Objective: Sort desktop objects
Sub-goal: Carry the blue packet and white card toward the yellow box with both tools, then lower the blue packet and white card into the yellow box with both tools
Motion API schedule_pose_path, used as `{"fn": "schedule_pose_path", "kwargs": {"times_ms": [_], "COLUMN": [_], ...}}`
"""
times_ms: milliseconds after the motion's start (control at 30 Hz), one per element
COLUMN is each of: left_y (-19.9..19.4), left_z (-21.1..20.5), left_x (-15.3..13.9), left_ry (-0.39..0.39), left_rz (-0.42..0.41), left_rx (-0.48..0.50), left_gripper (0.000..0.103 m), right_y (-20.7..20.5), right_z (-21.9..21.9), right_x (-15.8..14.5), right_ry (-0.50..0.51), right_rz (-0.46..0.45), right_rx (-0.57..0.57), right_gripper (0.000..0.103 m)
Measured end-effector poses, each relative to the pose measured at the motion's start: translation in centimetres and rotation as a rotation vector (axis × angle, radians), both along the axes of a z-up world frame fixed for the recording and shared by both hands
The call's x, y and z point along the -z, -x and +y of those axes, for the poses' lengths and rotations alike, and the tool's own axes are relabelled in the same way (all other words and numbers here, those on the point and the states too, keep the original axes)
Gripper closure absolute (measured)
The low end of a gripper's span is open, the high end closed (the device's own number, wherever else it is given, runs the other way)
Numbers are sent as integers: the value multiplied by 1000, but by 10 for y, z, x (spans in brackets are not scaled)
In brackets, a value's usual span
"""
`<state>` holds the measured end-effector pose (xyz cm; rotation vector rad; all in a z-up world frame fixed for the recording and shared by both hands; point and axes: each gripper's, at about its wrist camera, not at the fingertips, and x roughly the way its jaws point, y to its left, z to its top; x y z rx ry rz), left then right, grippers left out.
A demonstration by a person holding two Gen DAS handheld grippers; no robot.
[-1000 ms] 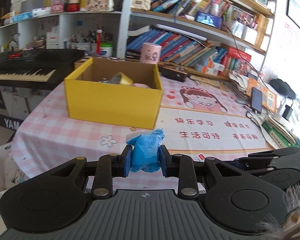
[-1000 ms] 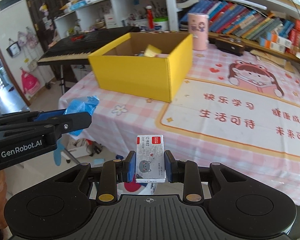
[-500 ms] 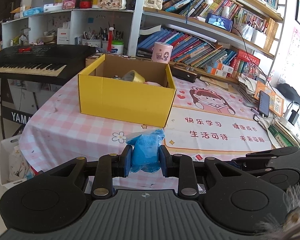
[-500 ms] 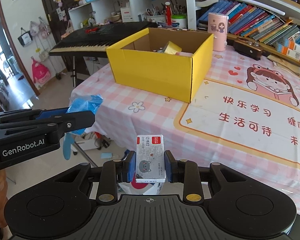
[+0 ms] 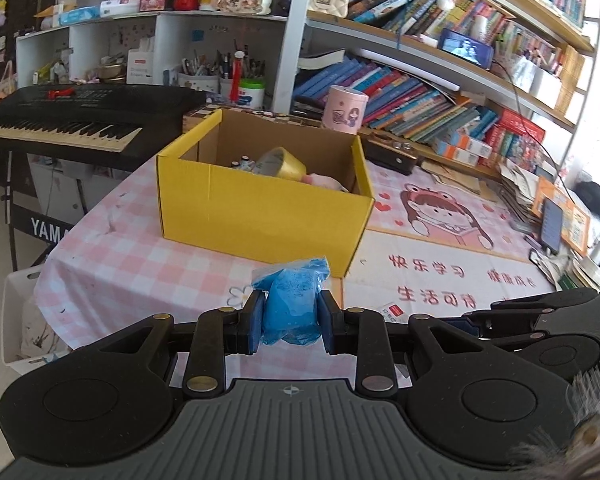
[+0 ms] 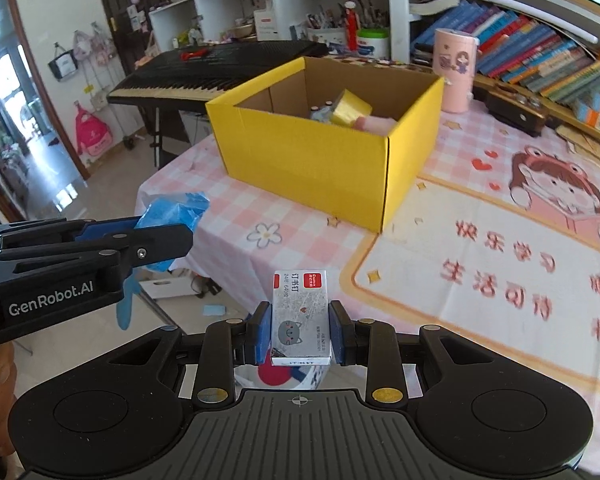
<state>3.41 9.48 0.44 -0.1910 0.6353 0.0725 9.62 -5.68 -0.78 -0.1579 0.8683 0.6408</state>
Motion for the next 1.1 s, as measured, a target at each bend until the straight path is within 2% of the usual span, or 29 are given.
{"fn": "schedule_pose_path", "kwargs": {"times_ms": [333,633,800,900,1100], "left_y": [-55,-120,-155,-175,-206], "left_z": [2,13,24,33,46], "left_x": [-10,-44,-48,-43,-21], "left_ry": [-35,-90,-120,-107,-109], "left_rz": [-19,-90,-99,-78,-3], "left_rx": [-86,-141,-162,-162,-177], "left_gripper": [77,77,77,77,77], "right_y": [-60,-120,-152,-165,-179], "right_z": [1,5,19,26,39], "right_x": [-6,-35,-43,-39,-20], "right_ry": [-42,-175,-206,-211,-183], "right_rz": [-29,-85,-129,-136,-86], "right_rx": [-67,-90,-108,-102,-119], "right_gripper": [74,74,74,74,74]}}
